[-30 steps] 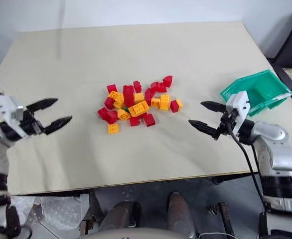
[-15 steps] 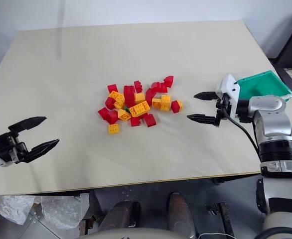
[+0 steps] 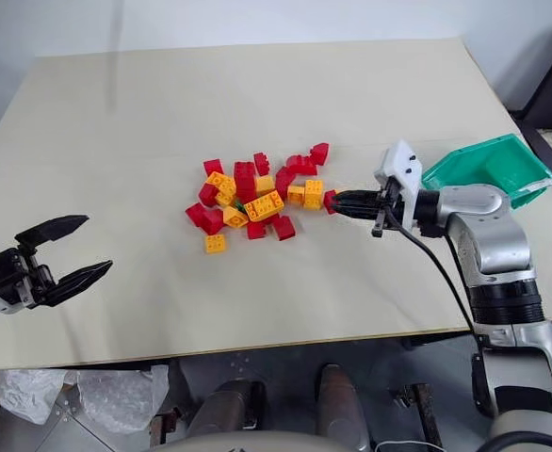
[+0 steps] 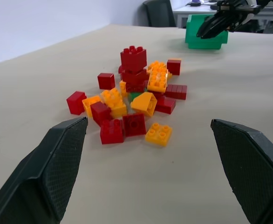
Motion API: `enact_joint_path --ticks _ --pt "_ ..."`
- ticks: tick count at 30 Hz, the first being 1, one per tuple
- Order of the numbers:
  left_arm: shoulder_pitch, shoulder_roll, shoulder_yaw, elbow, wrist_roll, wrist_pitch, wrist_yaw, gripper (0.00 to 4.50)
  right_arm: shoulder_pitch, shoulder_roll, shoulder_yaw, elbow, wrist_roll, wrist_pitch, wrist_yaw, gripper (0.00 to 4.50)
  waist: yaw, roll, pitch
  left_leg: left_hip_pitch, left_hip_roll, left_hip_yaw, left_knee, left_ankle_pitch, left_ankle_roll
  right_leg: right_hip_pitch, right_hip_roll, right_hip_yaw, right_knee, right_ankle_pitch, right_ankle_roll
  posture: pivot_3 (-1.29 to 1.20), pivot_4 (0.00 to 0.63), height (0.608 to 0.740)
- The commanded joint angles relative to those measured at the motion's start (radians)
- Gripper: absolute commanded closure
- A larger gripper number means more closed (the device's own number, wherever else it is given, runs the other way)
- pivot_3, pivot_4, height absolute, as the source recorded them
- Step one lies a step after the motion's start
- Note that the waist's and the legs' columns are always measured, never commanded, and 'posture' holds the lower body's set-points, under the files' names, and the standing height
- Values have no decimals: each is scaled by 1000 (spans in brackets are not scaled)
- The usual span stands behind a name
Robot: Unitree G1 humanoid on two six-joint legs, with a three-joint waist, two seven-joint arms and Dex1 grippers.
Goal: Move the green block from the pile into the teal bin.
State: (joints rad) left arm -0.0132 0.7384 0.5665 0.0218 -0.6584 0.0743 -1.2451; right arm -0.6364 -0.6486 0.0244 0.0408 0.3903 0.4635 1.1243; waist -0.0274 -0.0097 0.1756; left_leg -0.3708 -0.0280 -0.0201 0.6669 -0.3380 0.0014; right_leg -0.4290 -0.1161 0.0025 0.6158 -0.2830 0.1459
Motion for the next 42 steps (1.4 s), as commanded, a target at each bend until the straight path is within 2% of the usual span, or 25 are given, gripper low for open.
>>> enact_joint_path --ticks 1,6,11,17,20,23,27,34,37,42 --pt "-19 -8 2 4 -61 -1 -53 0 7 98 4 -179 73 90 -119 4468 -3 0 0 0 1 0 0 0 0 0 0 0 0 0 0 0 150 740" --pt "-32 -19 -7 7 -81 -1 -89 0 49 251 68 -302 74 149 -265 4468 -1 0 0 0 5 0 0 -2 -3 -2 1 0 1 0 -4 0 150 740" --pt "-46 -29 -28 18 -63 -19 -77 0 34 411 177 -223 -1 88 -363 4468 -3 0 0 0 4 0 1 -2 -3 -1 3 -1 2 0 -4 0 150 740" --pt "-92 -49 -40 59 -16 -62 -11 0 -68 624 281 27 -116 -55 -444 4468 -8 0 0 1 4 1 1 -2 -3 -3 5 -1 5 -1 -4 0 150 740" --pt "-97 -51 -47 60 -16 -63 -8 0 -126 695 282 170 -164 -157 -473 4468 -23 0 0 1 4 1 1 -2 -3 -4 5 -2 6 -1 -4 0 150 740" --pt "-100 -57 -56 54 -17 -66 5 0 -235 756 243 393 -235 -279 -583 4468 -31 0 0 1 3 1 1 -2 -3 -4 4 -4 7 0 -4 0 150 740" --pt "-95 -68 -65 48 -15 -77 15 0 -344 740 201 608 -313 -405 -705 4468 -35 0 0 1 3 0 1 -2 -3 -5 3 -9 8 0 -6 0 150 740" --pt "-108 -72 -77 61 -8 -91 22 0 -336 639 192 668 -381 -454 -675 4468 -47 0 0 1 4 0 0 -2 -4 -5 1 -16 8 0 -7 0 150 740" --pt "-120 -75 -86 71 -4 -96 25 0 -302 577 208 596 -394 -431 -600 4468 -54 0 0 1 4 0 0 -2 -4 -5 1 -17 8 0 -7 0 150 740" --pt "-123 -84 -102 74 -1 -105 30 0 -248 569 255 427 -365 -345 -446 4468 -62 0 0 0 5 2 0 -2 -4 -5 2 -17 7 0 -7 0 150 740"
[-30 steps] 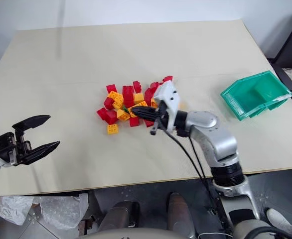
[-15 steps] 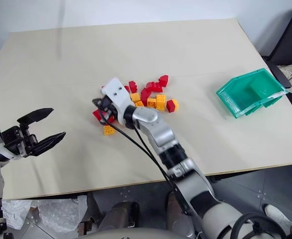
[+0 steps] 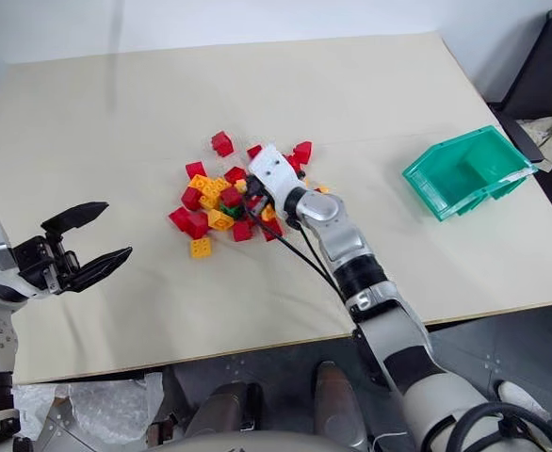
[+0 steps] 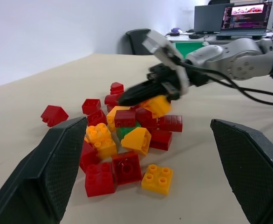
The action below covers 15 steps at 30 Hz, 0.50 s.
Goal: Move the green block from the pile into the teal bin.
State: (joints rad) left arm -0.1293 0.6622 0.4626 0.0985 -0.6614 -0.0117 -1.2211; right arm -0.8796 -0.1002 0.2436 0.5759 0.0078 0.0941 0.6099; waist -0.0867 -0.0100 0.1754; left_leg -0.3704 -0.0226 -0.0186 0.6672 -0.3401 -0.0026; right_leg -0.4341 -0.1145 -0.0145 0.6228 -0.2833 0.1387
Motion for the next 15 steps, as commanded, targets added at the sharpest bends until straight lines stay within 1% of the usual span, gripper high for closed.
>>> enact_joint_path --ticks 1,6,10,13,15 --pt "-7 -9 0 -2 2 -20 7 0 -1 23 39 -117 14 31 75 4468 -4 0 0 0 0 1 0 0 0 -1 0 0 0 0 0 0 150 740" --pt "-11 -19 -12 -6 4 -25 13 0 -30 90 57 -39 -13 9 61 4468 1 0 0 0 1 2 0 0 -1 -3 0 0 3 0 -1 0 150 740" --pt "-6 -21 -9 -12 0 -26 21 0 -68 161 67 68 -24 -17 64 4468 2 0 0 0 0 1 1 0 -1 -2 0 0 3 0 -1 0 150 740" --pt "-2 -21 -8 -14 0 -28 25 0 -94 179 57 124 -45 -41 31 4468 2 0 0 0 0 1 1 0 -1 -2 0 -1 3 0 -1 0 150 740" --pt "-1 -21 -7 -18 0 -28 33 0 -117 165 44 183 -72 -68 -21 4468 2 0 0 0 0 1 1 0 -1 -2 0 -1 3 0 -1 0 150 740"
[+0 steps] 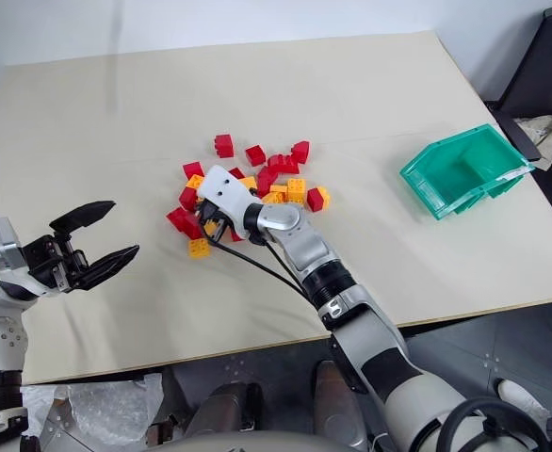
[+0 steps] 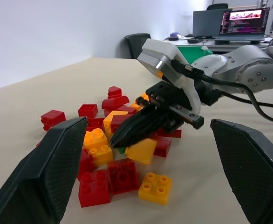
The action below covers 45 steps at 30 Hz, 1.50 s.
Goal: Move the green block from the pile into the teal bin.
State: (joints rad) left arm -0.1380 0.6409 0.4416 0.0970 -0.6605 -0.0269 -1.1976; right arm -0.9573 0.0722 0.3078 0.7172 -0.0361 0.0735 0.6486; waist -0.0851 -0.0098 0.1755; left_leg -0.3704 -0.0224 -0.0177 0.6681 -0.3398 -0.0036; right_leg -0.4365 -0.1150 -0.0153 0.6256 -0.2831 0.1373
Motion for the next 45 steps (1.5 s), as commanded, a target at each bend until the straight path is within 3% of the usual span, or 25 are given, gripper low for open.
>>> enact_joint_path --ticks 1,10,20,23,27,35,39,45 --pt "7 1 15 -18 -1 -13 12 0 -49 -17 -28 64 -35 -60 -79 4468 1 0 0 0 0 0 0 0 0 0 0 0 0 0 0 0 150 740" --pt "-9 13 15 -4 0 -12 18 0 -38 -185 -87 21 -50 -62 -94 4468 3 0 0 0 0 0 0 0 0 0 0 0 0 0 0 0 150 740" --pt "-43 22 -17 34 -2 6 -22 0 152 -494 -213 -478 235 205 325 4468 11 0 0 -1 1 1 0 0 0 0 0 0 -2 0 0 0 150 740" --pt "-59 23 -31 51 1 12 -37 0 204 -644 -238 -554 288 277 455 3847 32 0 0 -1 0 1 0 -1 1 1 0 0 -3 0 0 0 150 740" --pt "-92 26 -41 87 7 11 -55 0 249 -798 -289 -606 333 338 541 2575 54 0 0 -1 0 1 1 -1 2 3 0 -1 -5 0 0 0 150 740" --pt "-121 32 -47 117 7 12 -84 0 339 -980 -371 -692 369 372 585 25 59 0 0 0 0 1 1 -1 2 4 0 -1 -6 0 0 0 150 740" --pt "-116 41 -38 110 -1 22 -92 0 327 -979 -350 -766 365 427 538 25 57 0 0 0 0 2 1 -1 2 4 0 -1 -6 0 0 0 150 740" --pt "-113 37 -41 103 -3 23 -94 0 143 -729 -148 -740 284 529 380 25 52 0 0 1 2 2 3 -1 1 4 1 -1 -6 1 -1 0 150 740"
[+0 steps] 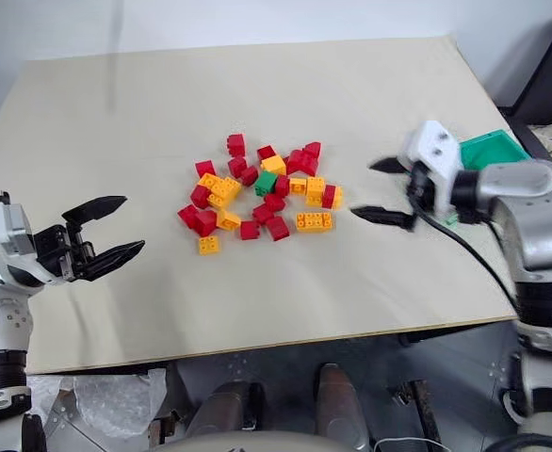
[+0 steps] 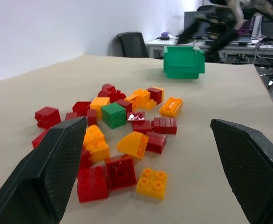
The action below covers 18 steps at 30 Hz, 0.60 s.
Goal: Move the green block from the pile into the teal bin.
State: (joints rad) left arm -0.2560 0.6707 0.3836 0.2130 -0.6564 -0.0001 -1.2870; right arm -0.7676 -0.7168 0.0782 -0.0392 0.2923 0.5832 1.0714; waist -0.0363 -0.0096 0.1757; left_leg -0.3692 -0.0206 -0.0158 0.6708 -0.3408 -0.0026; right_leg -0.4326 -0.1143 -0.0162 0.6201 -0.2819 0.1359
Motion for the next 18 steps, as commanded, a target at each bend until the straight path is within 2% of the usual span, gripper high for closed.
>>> enact_joint_path --ticks 1,4,8,13,18 --pt "4 6 15 -14 -6 -4 -3 0 -65 87 109 37 -60 17 -52 25 6 0 0 -1 0 0 0 0 0 0 0 0 0 0 0 0 150 740" --pt "8 0 16 -25 -4 -8 7 0 -181 245 198 242 -158 -67 -141 25 7 0 0 -2 -1 -1 1 0 0 0 -1 -1 1 0 0 0 150 740" --pt "18 -4 20 -44 -6 -13 21 0 -297 399 238 507 -224 -135 -206 25 5 0 0 -3 -2 -2 2 0 0 -1 -1 -3 2 1 0 0 150 740" --pt "59 -6 39 -94 -15 -15 44 0 -396 514 273 788 -308 -234 -241 25 -1 0 0 -3 -2 -3 1 0 1 -1 -1 -5 2 1 0 0 150 740" --pt "133 -9 75 -154 -24 -17 74 0 -457 554 297 936 -373 -284 -222 25 -25 0 0 -3 -1 -3 0 -1 0 -2 -1 -5 2 1 0 0 150 740"
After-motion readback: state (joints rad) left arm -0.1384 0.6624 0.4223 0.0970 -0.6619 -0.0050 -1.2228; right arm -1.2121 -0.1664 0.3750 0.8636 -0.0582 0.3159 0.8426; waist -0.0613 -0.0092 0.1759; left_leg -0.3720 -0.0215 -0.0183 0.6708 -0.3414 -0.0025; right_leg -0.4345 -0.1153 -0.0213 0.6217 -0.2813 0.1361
